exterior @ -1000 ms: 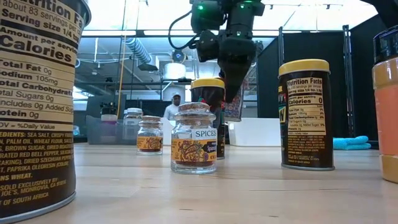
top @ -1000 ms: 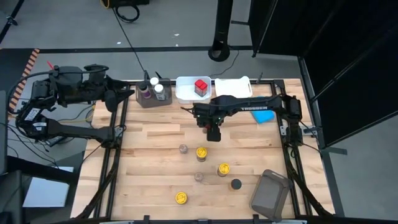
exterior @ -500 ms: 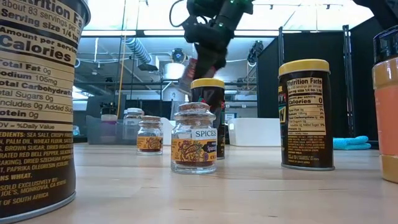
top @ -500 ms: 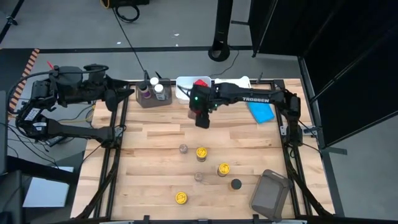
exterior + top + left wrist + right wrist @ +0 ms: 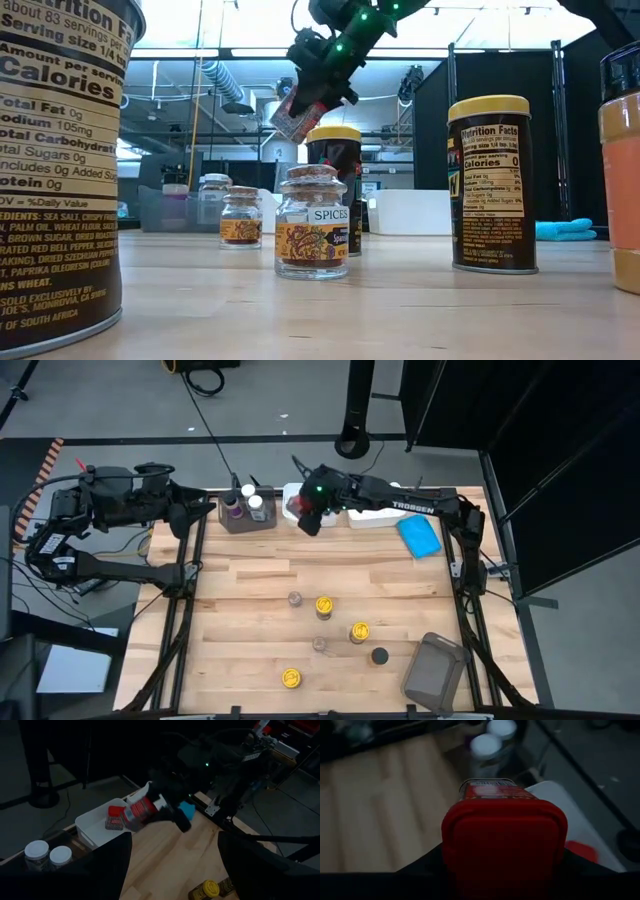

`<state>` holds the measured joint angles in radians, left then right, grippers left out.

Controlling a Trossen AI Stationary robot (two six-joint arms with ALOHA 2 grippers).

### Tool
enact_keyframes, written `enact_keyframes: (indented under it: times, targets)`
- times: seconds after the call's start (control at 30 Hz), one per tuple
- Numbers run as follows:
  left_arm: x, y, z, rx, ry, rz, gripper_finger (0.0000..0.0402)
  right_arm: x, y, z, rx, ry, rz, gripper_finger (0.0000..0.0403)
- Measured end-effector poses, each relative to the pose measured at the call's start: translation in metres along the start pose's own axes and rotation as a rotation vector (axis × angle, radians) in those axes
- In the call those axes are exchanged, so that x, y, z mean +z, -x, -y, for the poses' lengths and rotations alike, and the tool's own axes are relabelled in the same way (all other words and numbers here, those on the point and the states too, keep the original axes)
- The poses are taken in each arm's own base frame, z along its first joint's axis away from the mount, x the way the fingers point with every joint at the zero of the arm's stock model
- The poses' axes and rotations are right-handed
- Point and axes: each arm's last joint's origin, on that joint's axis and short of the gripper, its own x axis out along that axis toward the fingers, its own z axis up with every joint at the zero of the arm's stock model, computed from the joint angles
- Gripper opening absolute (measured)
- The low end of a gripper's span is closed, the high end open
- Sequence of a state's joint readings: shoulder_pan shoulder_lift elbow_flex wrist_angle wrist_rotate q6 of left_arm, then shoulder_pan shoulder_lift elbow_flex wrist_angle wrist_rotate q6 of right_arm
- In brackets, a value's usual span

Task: Sort spices by type
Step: Put the red seasoning bottle into the left white bin

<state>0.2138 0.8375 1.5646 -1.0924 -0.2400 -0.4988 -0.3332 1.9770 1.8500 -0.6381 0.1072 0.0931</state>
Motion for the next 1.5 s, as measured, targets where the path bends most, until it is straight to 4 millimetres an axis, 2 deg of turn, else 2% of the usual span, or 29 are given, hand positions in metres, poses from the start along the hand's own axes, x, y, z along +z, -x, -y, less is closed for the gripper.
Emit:
enact_keyframes:
  times: [0.3,0.6,0.93,1.5]
  targets:
    - [0.000,0.000,0.000,0.003,0.000,0.002,0.0301,0.005,-0.001,0.020,-0.216,-0.163,0.067,0.0213]
    - [0.000,0.000,-0.001,0.023,0.001,0.012,0.0301,0.006,0.000,0.028,-0.312,-0.285,0.099,0.0213]
    - [0.000,0.000,-0.001,0.030,0.000,0.013,0.0301,0.006,-0.001,0.030,-0.319,-0.312,0.104,0.0213]
    - [0.000,0.000,-0.001,0.036,0.000,0.017,0.0301,0.013,-0.002,0.057,-0.306,-0.377,0.168,0.0213]
